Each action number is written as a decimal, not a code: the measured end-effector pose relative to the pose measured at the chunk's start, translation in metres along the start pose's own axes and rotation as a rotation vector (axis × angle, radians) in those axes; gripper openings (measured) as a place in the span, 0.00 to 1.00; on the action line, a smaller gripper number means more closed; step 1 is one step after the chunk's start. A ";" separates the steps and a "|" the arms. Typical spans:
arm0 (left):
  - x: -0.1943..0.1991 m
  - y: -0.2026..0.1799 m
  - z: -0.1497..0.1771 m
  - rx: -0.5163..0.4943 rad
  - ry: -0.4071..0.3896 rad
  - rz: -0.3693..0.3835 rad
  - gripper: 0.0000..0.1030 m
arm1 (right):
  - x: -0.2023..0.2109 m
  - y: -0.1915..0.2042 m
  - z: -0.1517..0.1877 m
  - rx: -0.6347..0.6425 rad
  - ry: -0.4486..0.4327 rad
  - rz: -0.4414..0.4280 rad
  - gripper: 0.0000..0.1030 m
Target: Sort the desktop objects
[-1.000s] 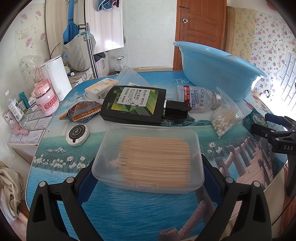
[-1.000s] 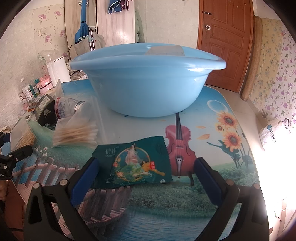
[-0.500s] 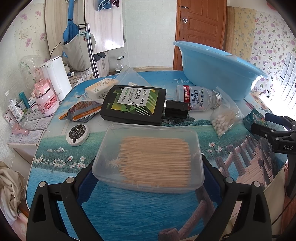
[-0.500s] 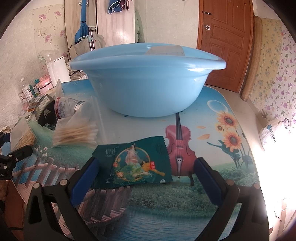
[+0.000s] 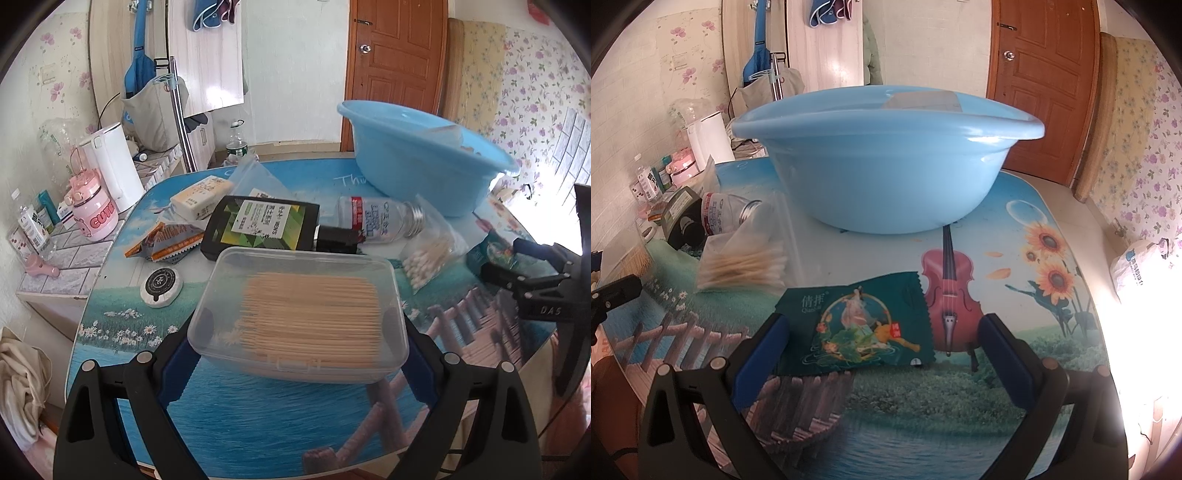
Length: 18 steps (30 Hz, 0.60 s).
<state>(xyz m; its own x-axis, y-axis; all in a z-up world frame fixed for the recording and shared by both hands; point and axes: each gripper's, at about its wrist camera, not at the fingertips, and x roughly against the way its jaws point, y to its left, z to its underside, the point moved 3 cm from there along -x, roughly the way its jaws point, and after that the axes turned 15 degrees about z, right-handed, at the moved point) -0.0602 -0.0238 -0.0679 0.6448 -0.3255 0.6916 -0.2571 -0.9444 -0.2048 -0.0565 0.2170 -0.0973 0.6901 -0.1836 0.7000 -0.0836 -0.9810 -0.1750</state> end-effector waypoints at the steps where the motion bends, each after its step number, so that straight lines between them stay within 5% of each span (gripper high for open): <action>1: 0.001 -0.002 -0.002 -0.004 -0.003 0.002 0.91 | 0.000 0.000 0.000 0.001 0.000 0.002 1.00; 18: -0.001 -0.009 -0.005 -0.007 0.001 0.025 0.91 | -0.004 0.000 -0.004 0.006 0.025 0.001 1.00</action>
<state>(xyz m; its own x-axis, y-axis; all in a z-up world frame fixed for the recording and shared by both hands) -0.0622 -0.0151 -0.0637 0.6370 -0.3493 0.6872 -0.2783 -0.9355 -0.2175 -0.0616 0.2173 -0.0973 0.6718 -0.1861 0.7170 -0.0795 -0.9805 -0.1800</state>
